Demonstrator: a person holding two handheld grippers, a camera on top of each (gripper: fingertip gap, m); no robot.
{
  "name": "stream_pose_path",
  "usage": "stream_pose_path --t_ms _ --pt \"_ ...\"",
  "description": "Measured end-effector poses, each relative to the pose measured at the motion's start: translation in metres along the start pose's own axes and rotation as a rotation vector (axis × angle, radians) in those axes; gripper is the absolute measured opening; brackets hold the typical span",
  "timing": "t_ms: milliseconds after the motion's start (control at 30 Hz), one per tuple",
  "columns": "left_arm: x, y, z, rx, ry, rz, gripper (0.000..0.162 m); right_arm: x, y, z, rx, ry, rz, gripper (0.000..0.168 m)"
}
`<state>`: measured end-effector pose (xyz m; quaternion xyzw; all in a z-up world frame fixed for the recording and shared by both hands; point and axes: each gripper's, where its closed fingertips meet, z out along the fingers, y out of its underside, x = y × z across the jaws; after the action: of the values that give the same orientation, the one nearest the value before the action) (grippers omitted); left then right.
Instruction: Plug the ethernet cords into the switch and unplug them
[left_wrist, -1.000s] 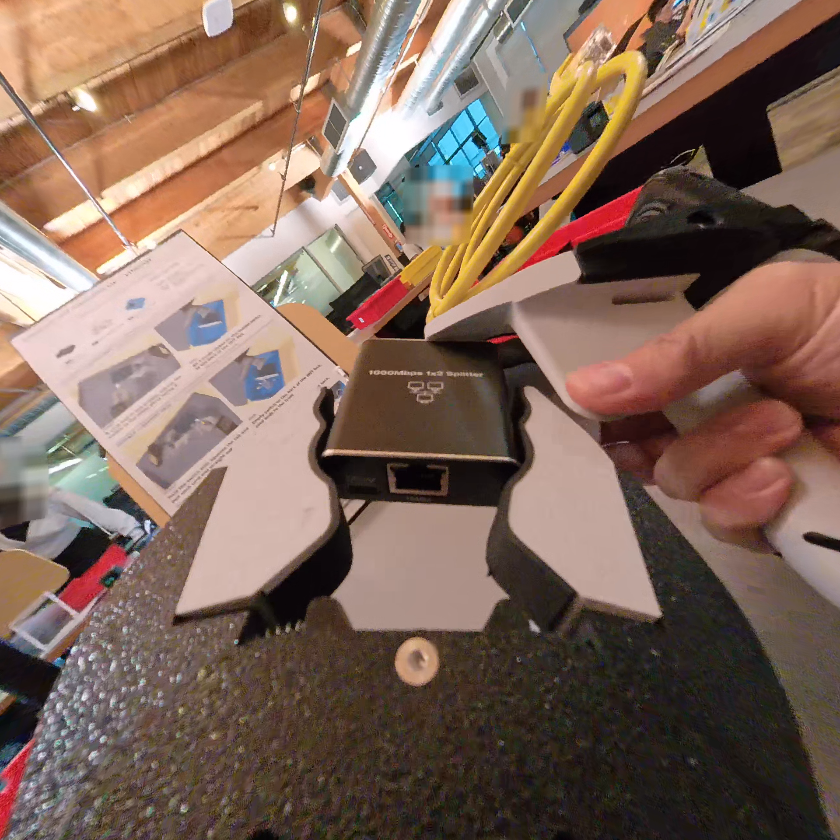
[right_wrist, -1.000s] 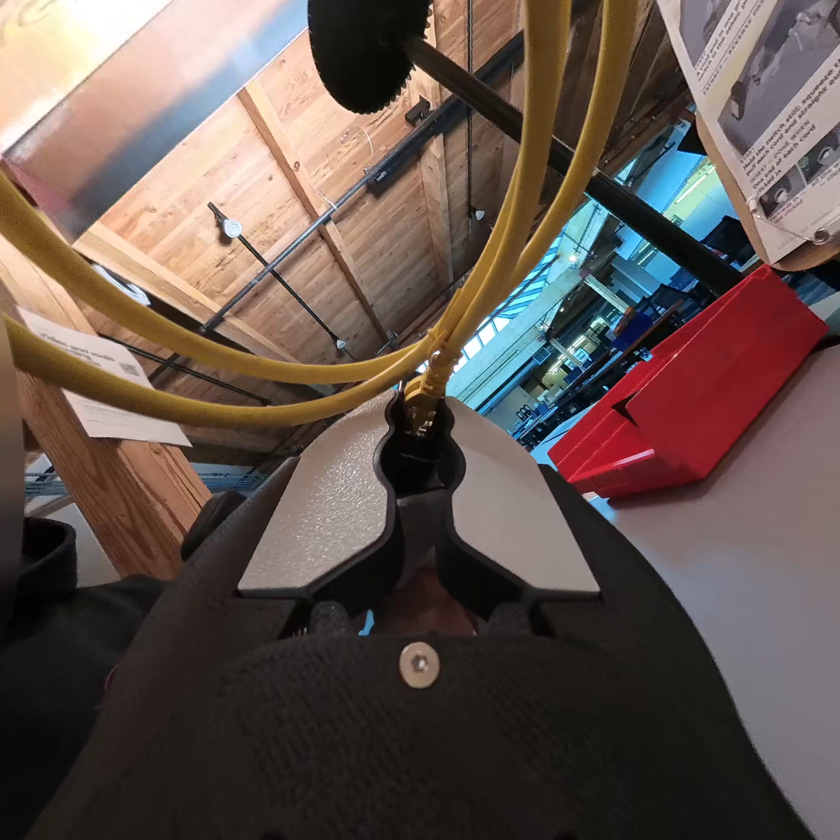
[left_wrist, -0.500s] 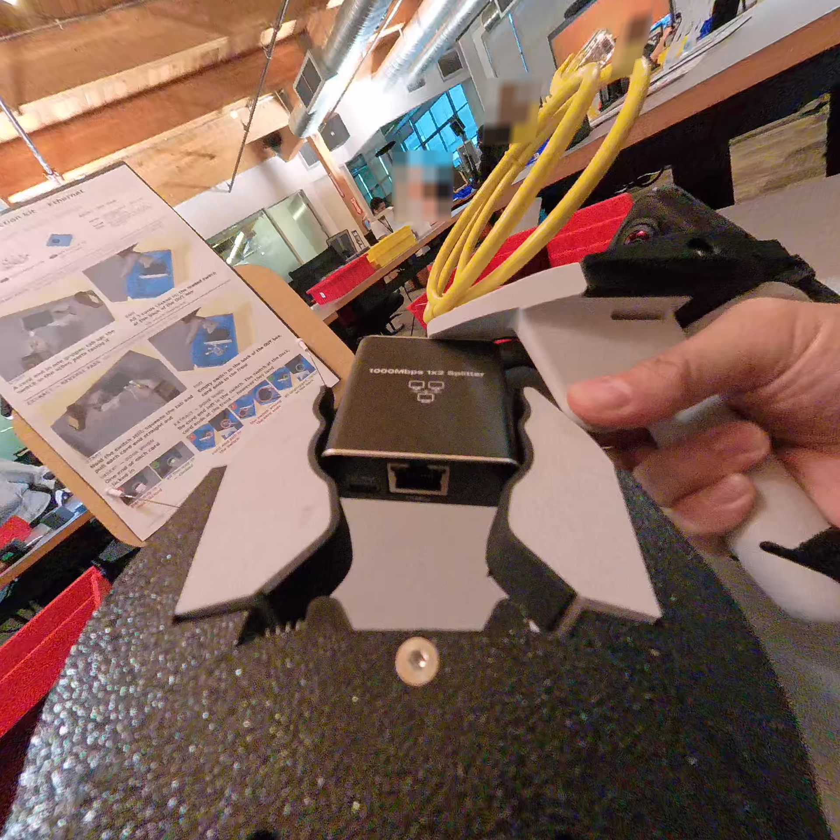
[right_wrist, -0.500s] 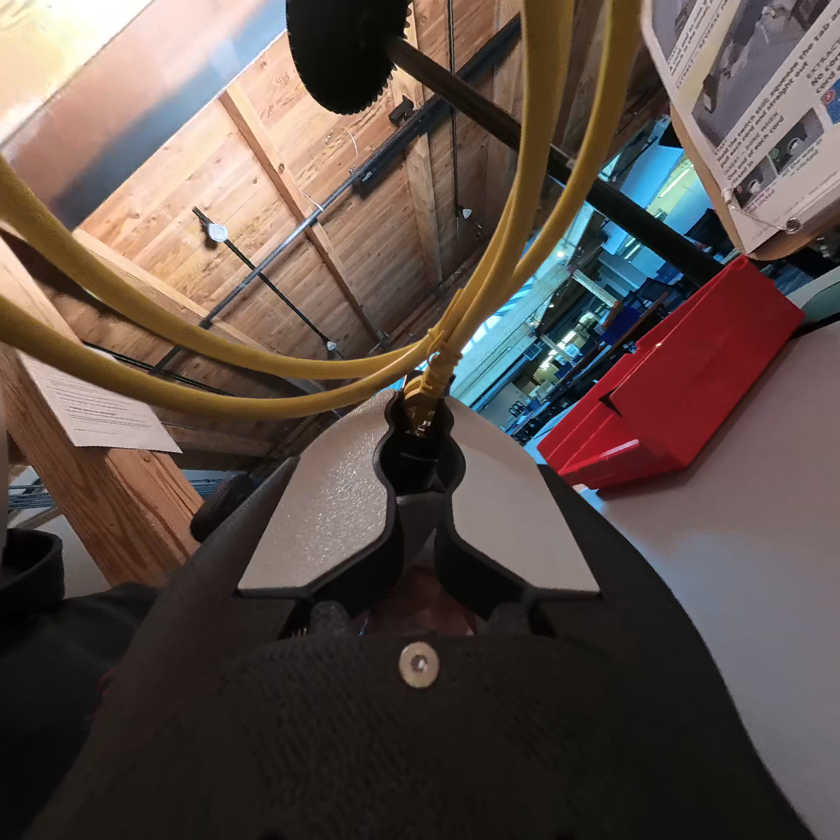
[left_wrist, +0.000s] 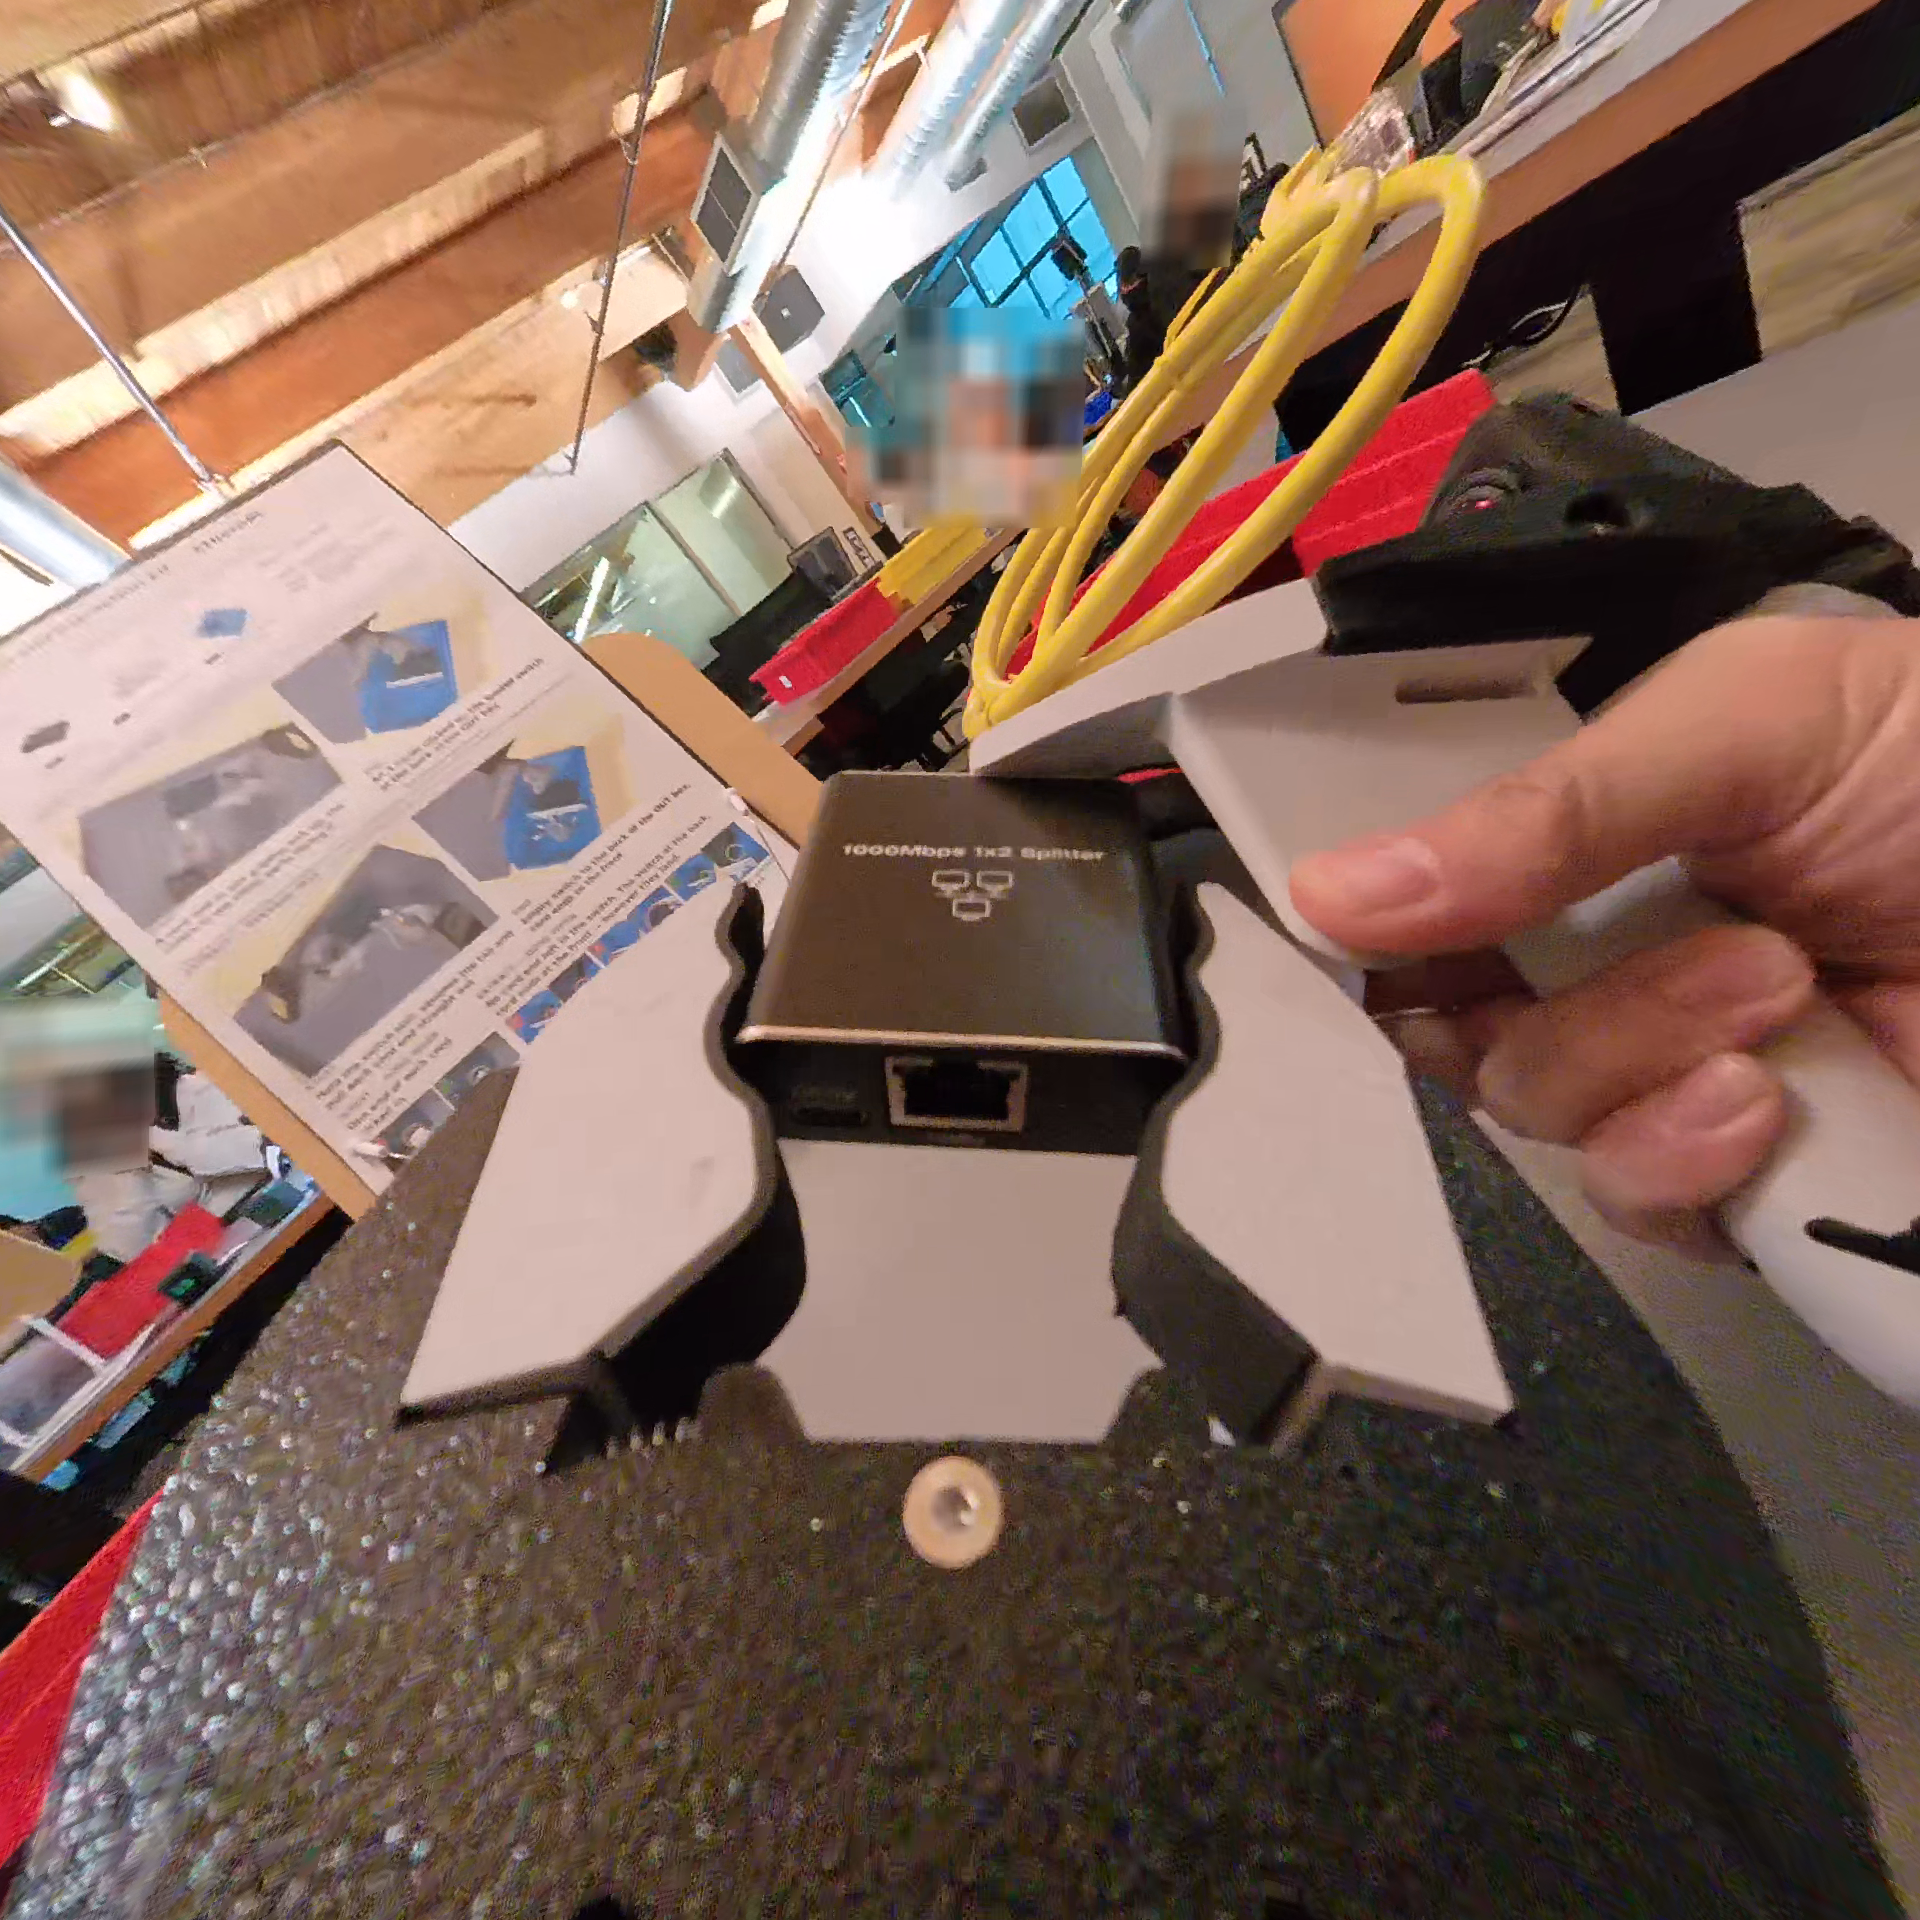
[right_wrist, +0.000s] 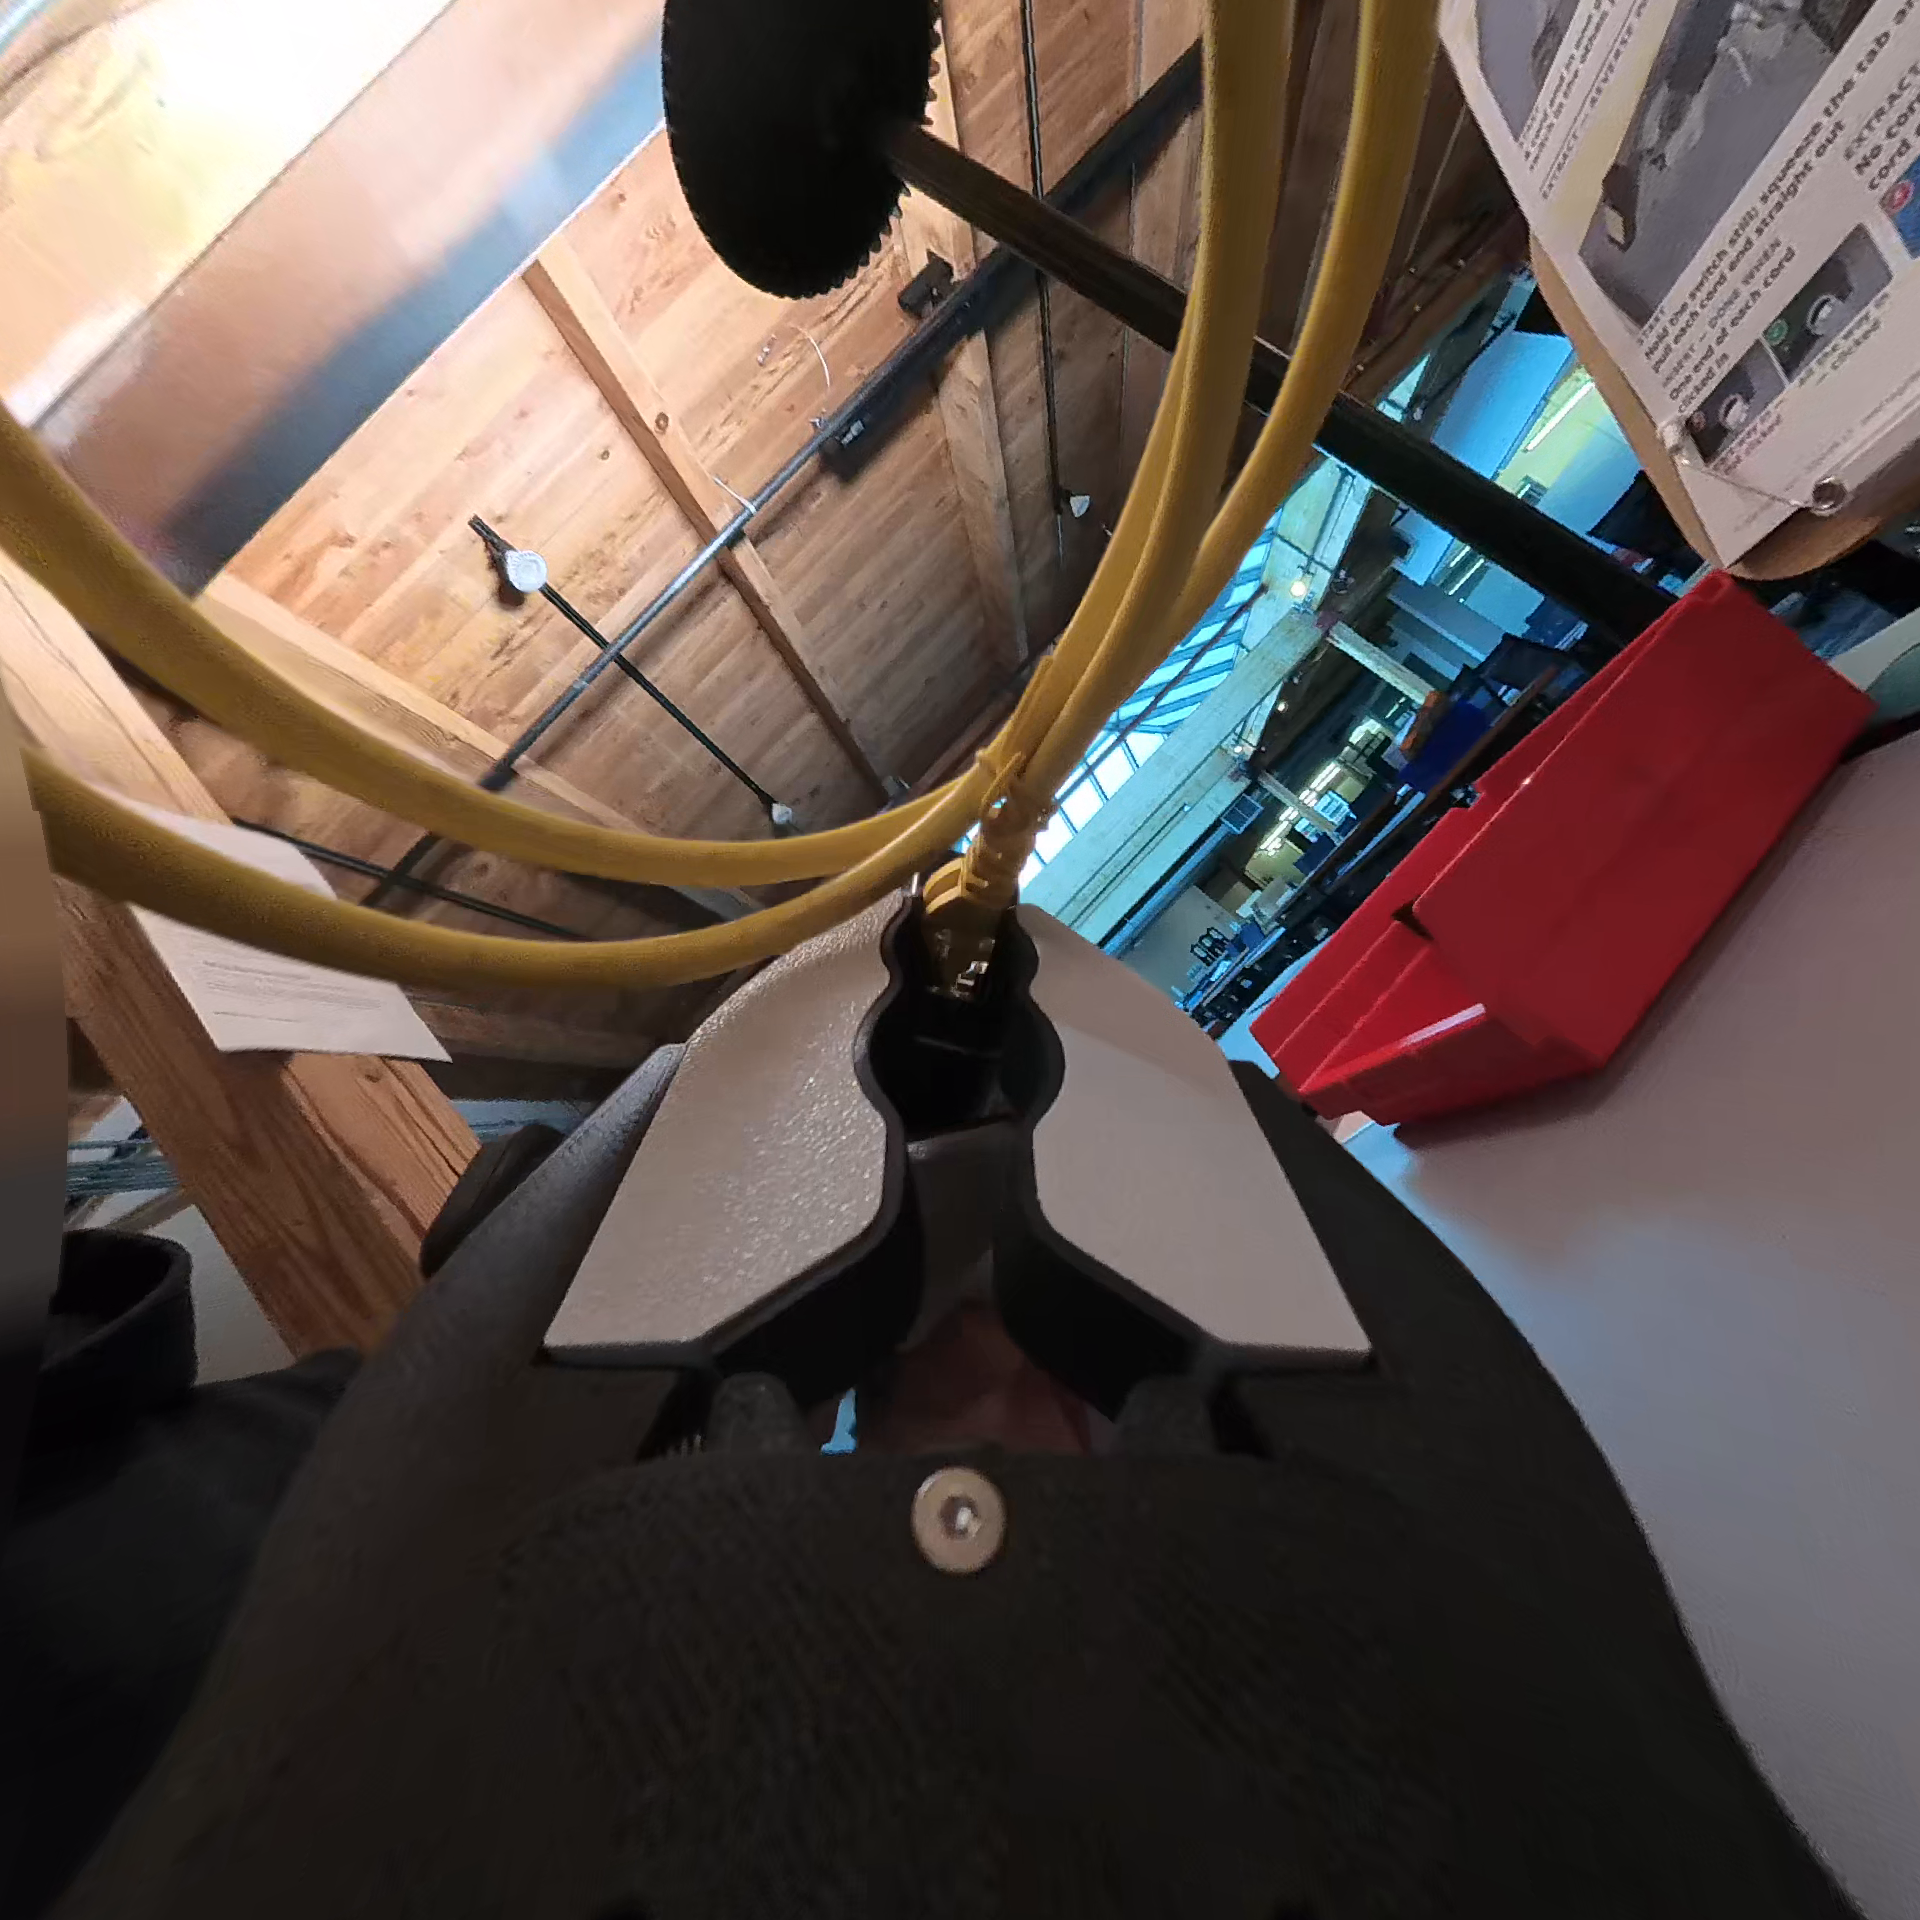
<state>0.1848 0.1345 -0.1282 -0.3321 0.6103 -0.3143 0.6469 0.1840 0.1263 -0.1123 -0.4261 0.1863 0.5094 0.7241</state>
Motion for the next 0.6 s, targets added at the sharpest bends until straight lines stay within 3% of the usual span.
stream_pose_path --t_ms 167,367,500,600 --pt "0.005 0.008 0.003 -0.011 0.075 -0.164 0.075 0.007 0.001 -0.002 -0.025 0.036 -0.023 0.013" --pt "0.003 0.009 0.002 -0.025 0.011 0.012 0.075 0.008 0.001 -0.003 -0.014 0.018 0.013 0.012" --pt "0.007 0.013 0.005 -0.018 0.09 -0.182 0.075 0.014 0.001 -0.004 -0.014 0.051 0.018 0.013" --pt "0.004 0.011 0.003 -0.027 0.024 -0.018 0.075 0.01 0.001 -0.003 -0.019 0.025 0.019 0.013"
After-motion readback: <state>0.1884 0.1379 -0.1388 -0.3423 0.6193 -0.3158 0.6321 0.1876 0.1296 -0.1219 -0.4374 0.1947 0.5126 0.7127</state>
